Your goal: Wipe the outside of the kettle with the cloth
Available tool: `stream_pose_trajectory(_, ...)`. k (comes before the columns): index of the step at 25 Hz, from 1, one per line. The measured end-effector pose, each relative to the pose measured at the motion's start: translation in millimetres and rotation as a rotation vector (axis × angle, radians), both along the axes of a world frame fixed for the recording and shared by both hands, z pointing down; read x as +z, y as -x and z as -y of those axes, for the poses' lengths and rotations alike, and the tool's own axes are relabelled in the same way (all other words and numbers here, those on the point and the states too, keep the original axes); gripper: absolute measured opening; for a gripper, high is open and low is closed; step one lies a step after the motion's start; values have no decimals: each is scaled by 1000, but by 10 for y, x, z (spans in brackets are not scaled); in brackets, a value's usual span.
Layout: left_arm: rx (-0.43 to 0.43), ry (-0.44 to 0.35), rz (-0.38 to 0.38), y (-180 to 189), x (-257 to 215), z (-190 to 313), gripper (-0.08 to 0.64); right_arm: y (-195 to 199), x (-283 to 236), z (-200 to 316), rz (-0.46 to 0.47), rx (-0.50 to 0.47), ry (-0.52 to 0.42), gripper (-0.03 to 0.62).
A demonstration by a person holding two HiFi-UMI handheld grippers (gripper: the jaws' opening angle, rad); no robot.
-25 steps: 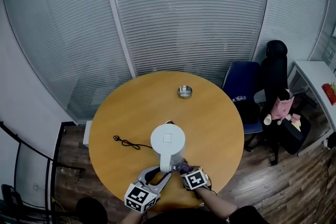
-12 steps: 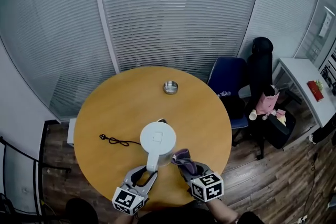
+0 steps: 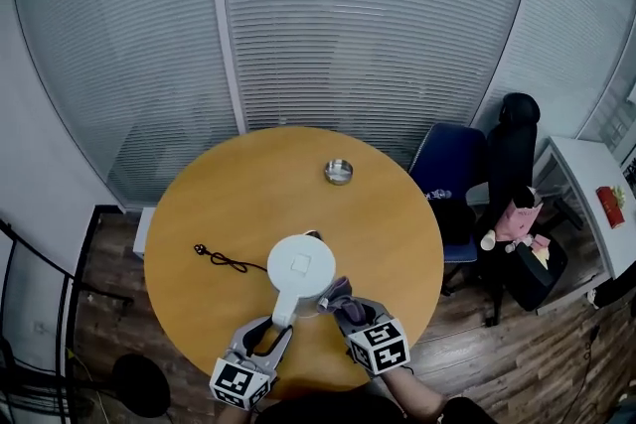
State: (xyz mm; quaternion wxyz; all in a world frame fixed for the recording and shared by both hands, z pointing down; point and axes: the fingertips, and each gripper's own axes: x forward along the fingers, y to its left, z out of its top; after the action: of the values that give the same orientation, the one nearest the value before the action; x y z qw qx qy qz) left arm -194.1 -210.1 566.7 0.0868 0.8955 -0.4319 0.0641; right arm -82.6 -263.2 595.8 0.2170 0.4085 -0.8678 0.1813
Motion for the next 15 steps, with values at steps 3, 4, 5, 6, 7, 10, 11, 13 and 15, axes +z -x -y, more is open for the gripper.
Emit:
stream_pose_trajectory(3,-56,2,-4,17,0,-3,149,-12,380,40,-59,-41,61,107)
stream_pose_trajectory(4,-72,3,-4,23,2,-5,149,-12,512,49,-84,-57,82,107)
stream_pose_trajectory(5,-87,5,-3,29,6,-9,149,-10,638,53,-109,-73,105,107)
stream_pose_trajectory(6,-101,7,-2,34,11,-16,149,-5,753,51,-132,-87,127,107)
stream_pose_trajectory(7,-115,10,0,39,15,-26,149,1,857,47,-153,-102,146,107)
stream_pose_trajectory(10,-158,19,5,47,17,-35,149,1,1125,33,-214,-150,196,107)
stream_pose_trajectory(11,-171,22,9,44,15,-29,147,-1,1207,29,-235,-169,213,107)
stream_pose_trajectory(13,-189,29,21,43,9,-16,147,7,1356,22,-268,-203,239,107)
stream_pose_trajectory(15,-200,37,36,49,14,-13,146,14,1449,29,-292,-231,244,107)
